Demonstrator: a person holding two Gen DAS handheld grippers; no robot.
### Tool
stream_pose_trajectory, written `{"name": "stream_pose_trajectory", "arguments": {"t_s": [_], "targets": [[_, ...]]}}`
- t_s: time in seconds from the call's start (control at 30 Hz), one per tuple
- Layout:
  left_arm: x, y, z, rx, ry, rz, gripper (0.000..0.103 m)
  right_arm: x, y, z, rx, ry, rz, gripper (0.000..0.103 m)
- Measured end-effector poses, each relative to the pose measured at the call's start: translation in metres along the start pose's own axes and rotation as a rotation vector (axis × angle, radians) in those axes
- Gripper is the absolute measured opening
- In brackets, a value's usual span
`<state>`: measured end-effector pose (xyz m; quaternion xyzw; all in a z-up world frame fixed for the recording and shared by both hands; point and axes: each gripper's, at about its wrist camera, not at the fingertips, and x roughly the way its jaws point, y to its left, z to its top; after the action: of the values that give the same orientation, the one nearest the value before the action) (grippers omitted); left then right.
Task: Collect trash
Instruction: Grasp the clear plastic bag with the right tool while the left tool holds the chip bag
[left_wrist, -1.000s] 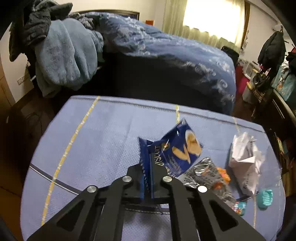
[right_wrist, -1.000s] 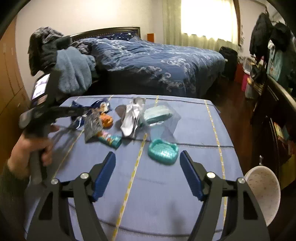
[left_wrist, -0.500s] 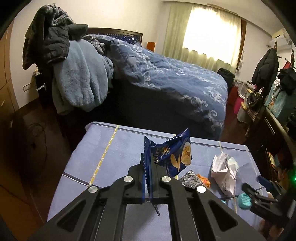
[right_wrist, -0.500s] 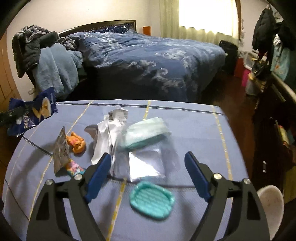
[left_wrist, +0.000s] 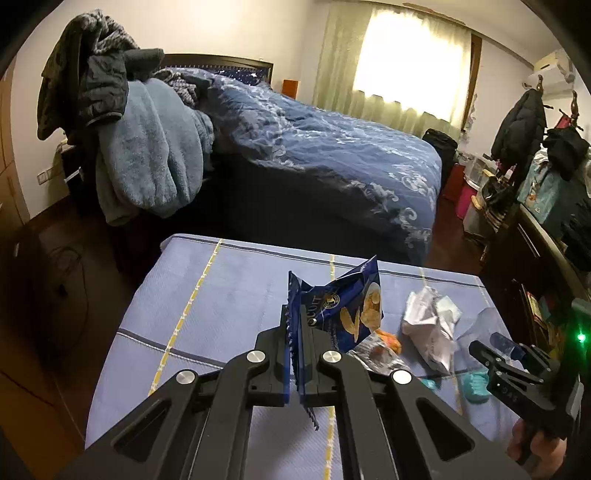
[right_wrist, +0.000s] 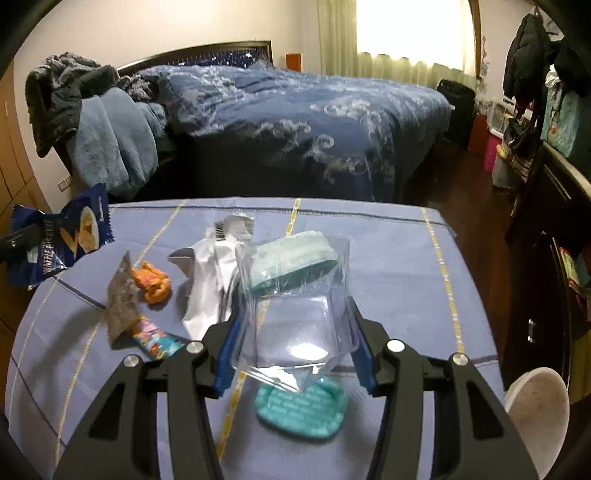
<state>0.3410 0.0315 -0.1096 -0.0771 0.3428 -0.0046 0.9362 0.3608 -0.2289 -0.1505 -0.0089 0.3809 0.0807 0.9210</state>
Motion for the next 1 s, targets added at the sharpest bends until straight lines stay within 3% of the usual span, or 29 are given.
{"name": "stream_pose_trajectory", "arguments": {"t_s": [0.3, 0.57, 0.77, 1.0], "targets": [[-0.052, -0.032, -0.014, 0.043, -0.052, -0.078, 0.003, -0.068, 0.002, -0.027, 0.043, -0.059, 0.046, 0.052], [-0.084, -0.079, -0.033, 0.109, -0.064, -0.171, 0.003, -0.126, -0.006, -0.068, 0.081, -0.078, 0.034, 0.054], [-0.097, -0.121, -0.046, 0.175, -0.059, -0.241, 0.004, -0.164, -0.029, -0.098, 0.125, -0.105, -0.003, 0.055], [-0.102, -0.178, -0.057, 0.264, -0.048, -0.327, 0.004, -0.207, -0.069, -0.127, 0.183, -0.151, -0.113, 0.055]]}}
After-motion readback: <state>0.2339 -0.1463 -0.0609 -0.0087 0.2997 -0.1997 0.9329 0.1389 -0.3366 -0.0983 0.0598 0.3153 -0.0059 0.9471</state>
